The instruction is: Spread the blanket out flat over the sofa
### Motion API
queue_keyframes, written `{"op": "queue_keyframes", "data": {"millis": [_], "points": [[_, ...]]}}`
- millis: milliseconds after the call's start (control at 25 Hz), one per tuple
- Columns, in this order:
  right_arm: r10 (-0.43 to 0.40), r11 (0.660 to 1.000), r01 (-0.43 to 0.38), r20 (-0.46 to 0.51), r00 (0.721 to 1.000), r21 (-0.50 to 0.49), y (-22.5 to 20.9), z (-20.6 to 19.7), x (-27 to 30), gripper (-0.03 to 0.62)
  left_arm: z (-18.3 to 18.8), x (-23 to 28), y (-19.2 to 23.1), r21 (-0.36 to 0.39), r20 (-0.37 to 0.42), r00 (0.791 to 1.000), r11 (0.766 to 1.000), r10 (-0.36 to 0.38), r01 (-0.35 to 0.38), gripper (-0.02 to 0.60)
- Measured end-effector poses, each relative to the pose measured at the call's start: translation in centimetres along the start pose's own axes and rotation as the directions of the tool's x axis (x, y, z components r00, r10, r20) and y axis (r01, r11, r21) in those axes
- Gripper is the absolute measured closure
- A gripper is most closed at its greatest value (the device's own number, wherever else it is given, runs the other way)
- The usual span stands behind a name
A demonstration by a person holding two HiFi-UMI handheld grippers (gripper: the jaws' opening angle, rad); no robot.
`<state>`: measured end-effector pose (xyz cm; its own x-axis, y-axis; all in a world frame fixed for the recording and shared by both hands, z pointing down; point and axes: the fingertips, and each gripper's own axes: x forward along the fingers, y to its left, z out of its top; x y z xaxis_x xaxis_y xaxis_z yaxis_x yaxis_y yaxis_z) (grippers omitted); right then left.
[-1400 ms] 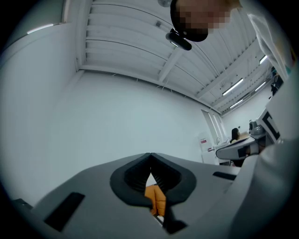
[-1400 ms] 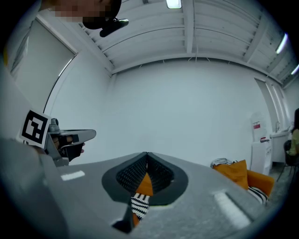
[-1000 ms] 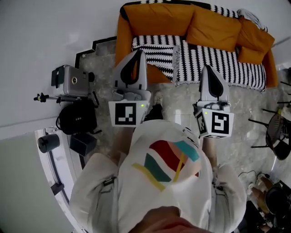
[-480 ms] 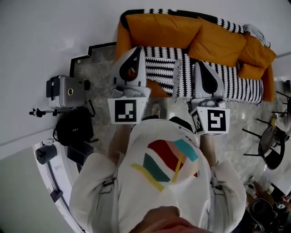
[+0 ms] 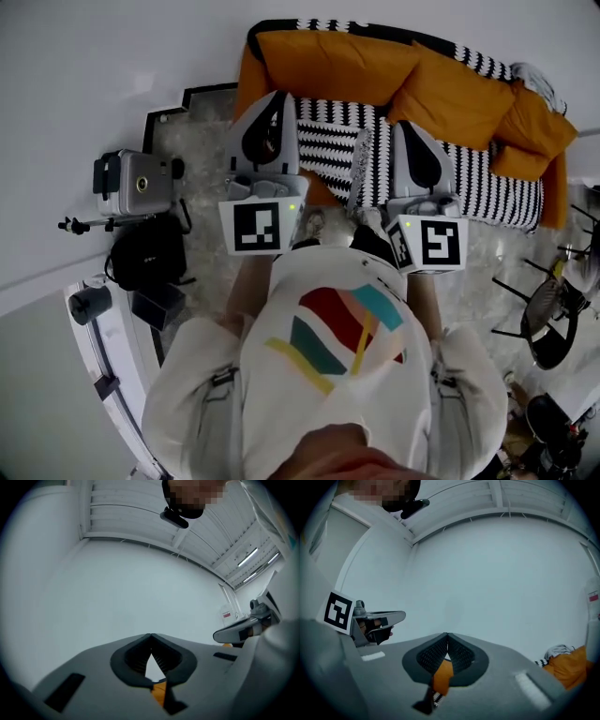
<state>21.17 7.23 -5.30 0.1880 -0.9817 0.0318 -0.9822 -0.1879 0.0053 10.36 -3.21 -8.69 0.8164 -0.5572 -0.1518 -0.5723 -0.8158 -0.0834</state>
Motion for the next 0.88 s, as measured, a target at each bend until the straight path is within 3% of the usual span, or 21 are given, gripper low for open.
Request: {"op": "queue_keyframes", "data": {"millis": [240,680,880], "points": [[0.051,0.999,-0.051,0.004,0.999,0.011,-3.5,0.2,0.6,0.591,-0.4,2.0,-1.9,0.014,-0.032,0.998,0.999,0.052,-0.052,0.566],[0.033,0.999,-0.033,0.025,0.999,0.020,-4.3,0.8,1.0,0.589,0.0,2.2,-2.3,0.024,-0.027,0.999,0.999,0.043,-0.042,0.566],[0.072,0.997,-0.071,0.017,0.997,-0.012,-4.1,0.7,2.2,0.589,-1.2,3.1,-1.9,-0.009,-0.036,0.999,0.999,0.035,-0.035,0.566]]}}
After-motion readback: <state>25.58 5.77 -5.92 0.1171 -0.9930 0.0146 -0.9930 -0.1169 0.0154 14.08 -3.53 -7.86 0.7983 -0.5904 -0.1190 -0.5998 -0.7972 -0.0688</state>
